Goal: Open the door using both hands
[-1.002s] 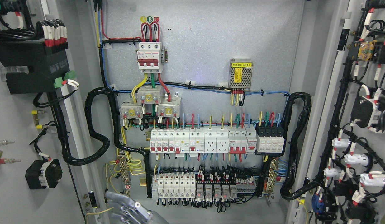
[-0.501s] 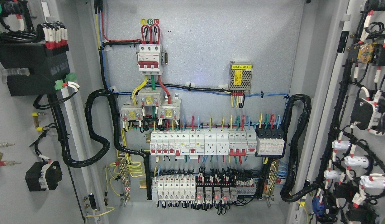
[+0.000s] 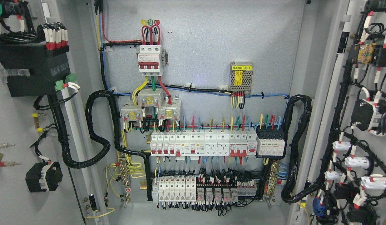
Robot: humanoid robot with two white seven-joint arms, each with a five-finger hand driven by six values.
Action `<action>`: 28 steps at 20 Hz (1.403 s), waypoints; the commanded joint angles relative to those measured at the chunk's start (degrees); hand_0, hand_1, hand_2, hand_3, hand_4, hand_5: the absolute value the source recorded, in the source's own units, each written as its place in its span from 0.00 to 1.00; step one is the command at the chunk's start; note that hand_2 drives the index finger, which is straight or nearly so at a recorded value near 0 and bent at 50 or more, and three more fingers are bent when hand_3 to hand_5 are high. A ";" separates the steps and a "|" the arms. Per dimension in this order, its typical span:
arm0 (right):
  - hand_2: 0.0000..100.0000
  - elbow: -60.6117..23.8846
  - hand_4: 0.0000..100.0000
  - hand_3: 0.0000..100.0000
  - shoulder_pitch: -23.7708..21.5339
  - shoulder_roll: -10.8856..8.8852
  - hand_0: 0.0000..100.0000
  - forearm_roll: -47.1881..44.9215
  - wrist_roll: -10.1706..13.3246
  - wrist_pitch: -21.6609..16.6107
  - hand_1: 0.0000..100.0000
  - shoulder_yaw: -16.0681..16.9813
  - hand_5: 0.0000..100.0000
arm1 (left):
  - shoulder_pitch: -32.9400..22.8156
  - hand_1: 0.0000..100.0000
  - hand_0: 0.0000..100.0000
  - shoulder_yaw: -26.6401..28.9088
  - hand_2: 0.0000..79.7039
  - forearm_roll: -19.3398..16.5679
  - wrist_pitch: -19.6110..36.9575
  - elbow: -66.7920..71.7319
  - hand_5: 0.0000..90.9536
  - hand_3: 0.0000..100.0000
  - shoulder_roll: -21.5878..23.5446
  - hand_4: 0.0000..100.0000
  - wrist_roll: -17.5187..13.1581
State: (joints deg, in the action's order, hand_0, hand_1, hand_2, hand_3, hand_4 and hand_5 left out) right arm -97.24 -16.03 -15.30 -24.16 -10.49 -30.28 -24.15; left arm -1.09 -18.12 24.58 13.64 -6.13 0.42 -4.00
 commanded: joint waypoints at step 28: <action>0.00 0.29 0.00 0.00 -4.53 -1.66 0.22 0.70 0.47 1.90 0.00 16.68 0.00 | -27.29 0.00 0.30 14.07 0.03 -15.44 30.39 -103.21 0.00 0.03 8.98 0.04 -16.22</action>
State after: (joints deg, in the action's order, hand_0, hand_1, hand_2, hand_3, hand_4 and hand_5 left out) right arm -96.87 -20.20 -16.98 -23.37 -9.79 -28.19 -10.44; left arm -27.43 -9.07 9.23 42.50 -91.95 8.66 -21.27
